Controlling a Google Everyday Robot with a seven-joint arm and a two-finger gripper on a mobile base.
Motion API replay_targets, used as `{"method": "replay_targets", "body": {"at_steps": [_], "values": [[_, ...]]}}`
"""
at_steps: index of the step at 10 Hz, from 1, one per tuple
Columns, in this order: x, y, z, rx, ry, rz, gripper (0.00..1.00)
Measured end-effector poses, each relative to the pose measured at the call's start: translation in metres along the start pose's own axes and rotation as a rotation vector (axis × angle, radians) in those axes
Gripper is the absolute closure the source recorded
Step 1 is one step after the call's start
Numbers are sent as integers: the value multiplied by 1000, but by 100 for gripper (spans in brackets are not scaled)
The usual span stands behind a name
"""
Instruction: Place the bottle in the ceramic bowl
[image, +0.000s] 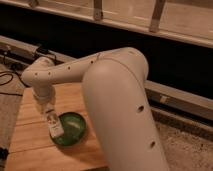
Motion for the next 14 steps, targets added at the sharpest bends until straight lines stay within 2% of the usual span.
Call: {"method": "replay_targets", "body": {"at_steps": [2, 3, 5, 6, 12, 14], "values": [[21, -23, 2, 17, -10, 46, 100], [31, -32, 9, 13, -14, 67, 100], [31, -31, 9, 11, -15, 66, 93], [30, -30, 10, 10, -15, 64, 81], [31, -31, 10, 10, -15, 66, 24], [31, -31, 10, 10, -15, 67, 20]]}}
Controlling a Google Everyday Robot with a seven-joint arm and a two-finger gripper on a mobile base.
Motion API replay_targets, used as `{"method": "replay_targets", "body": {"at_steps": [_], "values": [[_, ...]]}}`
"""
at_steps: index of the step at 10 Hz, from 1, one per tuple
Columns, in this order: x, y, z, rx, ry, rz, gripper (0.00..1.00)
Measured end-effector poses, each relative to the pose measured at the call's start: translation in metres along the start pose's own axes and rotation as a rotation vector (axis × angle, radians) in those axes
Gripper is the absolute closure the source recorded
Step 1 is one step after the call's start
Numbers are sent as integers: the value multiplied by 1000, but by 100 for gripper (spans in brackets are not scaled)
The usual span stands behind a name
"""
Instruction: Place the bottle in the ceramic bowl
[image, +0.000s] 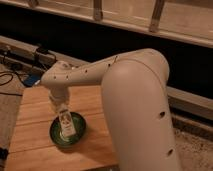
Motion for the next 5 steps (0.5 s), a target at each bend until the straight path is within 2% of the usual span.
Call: {"method": "replay_targets", "body": {"at_steps": [5], "values": [[0, 1, 1, -1, 1, -2, 20]]}}
